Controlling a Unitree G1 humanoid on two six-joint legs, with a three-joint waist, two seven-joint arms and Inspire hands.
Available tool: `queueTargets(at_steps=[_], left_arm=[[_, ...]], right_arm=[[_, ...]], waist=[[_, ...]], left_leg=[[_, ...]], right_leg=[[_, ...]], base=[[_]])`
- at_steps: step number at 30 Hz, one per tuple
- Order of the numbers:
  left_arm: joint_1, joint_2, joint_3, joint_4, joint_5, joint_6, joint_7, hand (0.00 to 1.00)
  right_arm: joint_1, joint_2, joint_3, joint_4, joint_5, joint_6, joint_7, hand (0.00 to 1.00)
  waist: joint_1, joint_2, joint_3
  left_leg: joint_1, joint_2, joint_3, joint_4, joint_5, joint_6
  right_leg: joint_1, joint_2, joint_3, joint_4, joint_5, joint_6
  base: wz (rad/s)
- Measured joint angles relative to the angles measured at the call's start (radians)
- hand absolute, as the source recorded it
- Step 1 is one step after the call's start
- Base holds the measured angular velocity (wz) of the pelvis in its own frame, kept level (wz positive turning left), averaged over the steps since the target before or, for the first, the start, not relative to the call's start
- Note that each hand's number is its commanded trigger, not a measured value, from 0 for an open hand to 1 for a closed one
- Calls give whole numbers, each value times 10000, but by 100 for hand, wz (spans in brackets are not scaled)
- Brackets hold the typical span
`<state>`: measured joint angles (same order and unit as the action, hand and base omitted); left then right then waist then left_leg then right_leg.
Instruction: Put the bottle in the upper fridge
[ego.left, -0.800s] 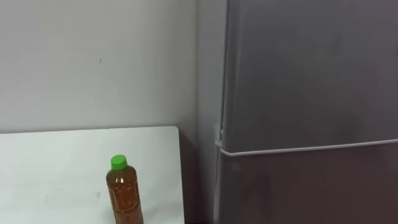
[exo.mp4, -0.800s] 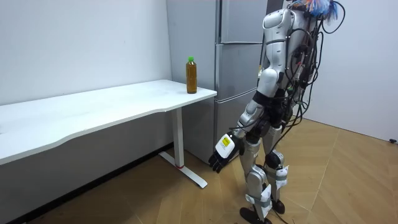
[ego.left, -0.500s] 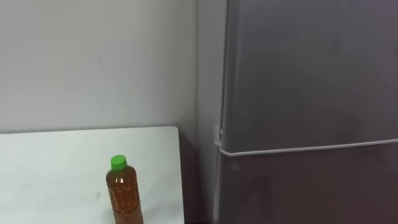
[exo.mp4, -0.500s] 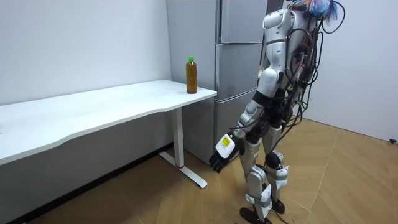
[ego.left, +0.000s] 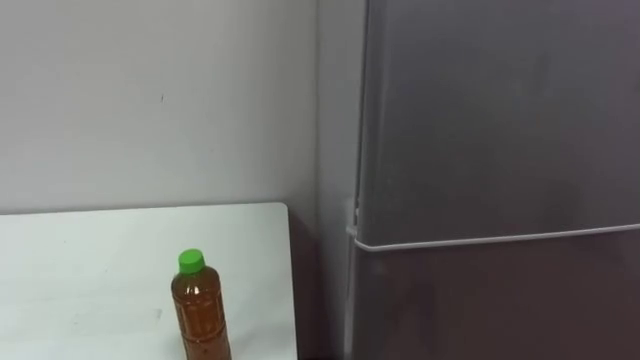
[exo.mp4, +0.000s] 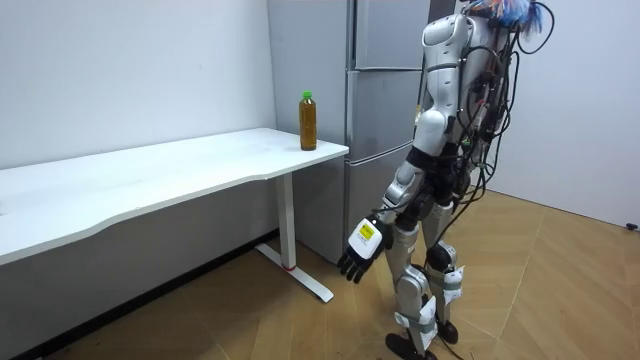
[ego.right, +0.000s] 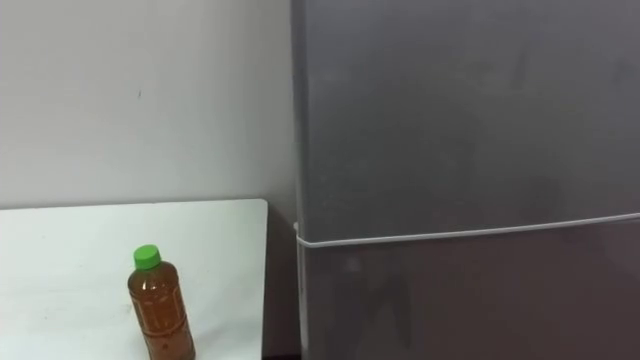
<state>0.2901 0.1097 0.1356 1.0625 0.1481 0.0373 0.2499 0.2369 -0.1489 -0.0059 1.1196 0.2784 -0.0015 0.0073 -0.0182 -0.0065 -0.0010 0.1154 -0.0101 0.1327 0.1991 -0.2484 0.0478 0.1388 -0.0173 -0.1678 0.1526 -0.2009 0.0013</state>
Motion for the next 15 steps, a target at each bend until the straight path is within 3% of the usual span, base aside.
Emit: queueTargets(at_steps=[6,15], left_arm=[[3,26,800,-672,-1540,9,709,0],[119,216,1360,-2608,-3493,-470,1550,0]], right_arm=[[-47,2,-371,21,-437,59,-148,0],[-67,-44,-1034,19,-399,17,-44,0]], waist=[[2,142,-22],[77,355,-20]], left_leg=[[6,-13,-59,-1,3,2],[166,-17,-87,-112,1,1]], right_leg=[[35,-14,-88,13,0,0],[186,-10,-123,-6,-2,2]], base=[[2],[0]])
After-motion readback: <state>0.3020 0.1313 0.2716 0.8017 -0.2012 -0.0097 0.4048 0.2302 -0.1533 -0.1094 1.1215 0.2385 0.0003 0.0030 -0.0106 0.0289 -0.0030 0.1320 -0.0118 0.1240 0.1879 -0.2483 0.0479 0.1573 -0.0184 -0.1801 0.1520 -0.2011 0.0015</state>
